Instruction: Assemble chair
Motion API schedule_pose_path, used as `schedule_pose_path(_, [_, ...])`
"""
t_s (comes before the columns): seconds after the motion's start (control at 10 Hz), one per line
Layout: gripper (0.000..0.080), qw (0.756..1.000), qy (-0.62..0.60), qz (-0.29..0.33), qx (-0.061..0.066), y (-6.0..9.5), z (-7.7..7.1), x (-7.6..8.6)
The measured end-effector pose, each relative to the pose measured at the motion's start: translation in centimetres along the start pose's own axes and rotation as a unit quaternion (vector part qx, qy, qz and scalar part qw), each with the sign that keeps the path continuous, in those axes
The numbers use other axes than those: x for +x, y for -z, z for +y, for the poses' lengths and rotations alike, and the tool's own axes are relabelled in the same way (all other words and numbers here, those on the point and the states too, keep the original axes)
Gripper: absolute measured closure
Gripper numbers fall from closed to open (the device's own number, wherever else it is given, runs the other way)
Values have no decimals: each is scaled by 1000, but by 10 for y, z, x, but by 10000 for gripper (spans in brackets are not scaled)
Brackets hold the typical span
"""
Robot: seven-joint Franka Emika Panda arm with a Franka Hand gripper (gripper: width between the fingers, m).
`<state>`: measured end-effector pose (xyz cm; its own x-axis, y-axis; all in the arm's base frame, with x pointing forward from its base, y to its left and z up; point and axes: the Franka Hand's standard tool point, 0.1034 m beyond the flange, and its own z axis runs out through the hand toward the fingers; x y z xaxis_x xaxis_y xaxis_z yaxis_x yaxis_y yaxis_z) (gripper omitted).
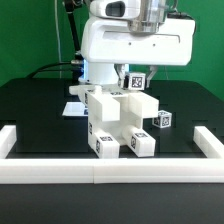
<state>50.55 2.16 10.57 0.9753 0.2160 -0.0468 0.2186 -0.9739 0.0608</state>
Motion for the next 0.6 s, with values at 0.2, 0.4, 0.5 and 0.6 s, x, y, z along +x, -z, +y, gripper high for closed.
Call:
schedule_pose_path(0.2, [523, 997, -79, 0, 0, 0, 0, 0])
schedule_pose_path(0.4, [523, 986, -165, 0, 2, 0, -1, 0])
schedule_pose_path(0.5, [523, 984, -181, 0, 3, 0, -1, 0])
schedule_pose_path(0.6, [523, 976, -216, 0, 4, 0, -2, 0])
